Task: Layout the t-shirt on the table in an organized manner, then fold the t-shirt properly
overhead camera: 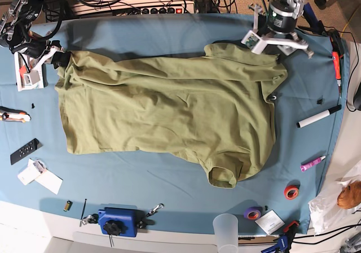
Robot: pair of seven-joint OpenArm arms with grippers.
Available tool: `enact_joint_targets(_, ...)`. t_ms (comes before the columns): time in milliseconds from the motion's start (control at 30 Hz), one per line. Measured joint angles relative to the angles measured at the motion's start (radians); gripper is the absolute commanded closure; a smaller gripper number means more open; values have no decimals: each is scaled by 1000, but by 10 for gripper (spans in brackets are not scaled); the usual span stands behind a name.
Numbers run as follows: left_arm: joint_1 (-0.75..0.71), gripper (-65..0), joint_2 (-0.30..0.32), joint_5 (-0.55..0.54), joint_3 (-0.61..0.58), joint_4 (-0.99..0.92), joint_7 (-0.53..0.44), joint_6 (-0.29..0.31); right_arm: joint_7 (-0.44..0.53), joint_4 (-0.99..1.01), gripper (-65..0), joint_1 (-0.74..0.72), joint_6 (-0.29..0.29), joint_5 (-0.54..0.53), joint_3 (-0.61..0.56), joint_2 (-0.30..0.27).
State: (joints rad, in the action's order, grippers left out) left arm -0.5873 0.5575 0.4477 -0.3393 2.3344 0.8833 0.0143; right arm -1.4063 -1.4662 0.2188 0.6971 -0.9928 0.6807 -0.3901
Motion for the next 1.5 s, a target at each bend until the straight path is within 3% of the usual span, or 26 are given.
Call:
enact_joint_targets(67,39,-269,-1,-87,0,-39,-18,90,0,0,0,0,0,0,0,0)
enact_joint_targets(133,57,-269,-1,-128,-1,-87,-15,131,0,0,0,0,0,0,0,0)
enact_joint_targets(200,58,-269,0,-114,-2,-130,-6,117,0,0,0,0,0,0,0,0)
enact_joint_targets(300,57,-269,0,-55,-2,-145,-6,19,0,0,0,0,0,0,0,0)
enact_joint_targets(333,62,-269,0,-44,-1,-145,-7,11,0,0,0,0,0,0,0,0)
enact_joint_targets(633,117,-240,0,-71,-1,-145,-14,9,0,0,0,-16,0,3,0,0)
enact_joint_targets(900,114,-240,0,-72,-1,-142,42,20,0,0,0,-16,0,7,0,0)
enact_joint_targets(1067,115,-240,0,-73,-1,-142,-18,21,0,0,0,-16,0,7,0,0)
enact_joint_targets(1233,129,-234,0,-101,-1,-142,-38,70,0,0,0,-16,0,8,0,0)
enact_joint_targets(1400,157,0,0,-184,-1,-142,-63,103,0,0,0,-16,0,7,0,0)
enact_joint_targets(1500,161,0,-1,-199,-1,-141,-29,84,0,0,0,-16,0,8,0,0)
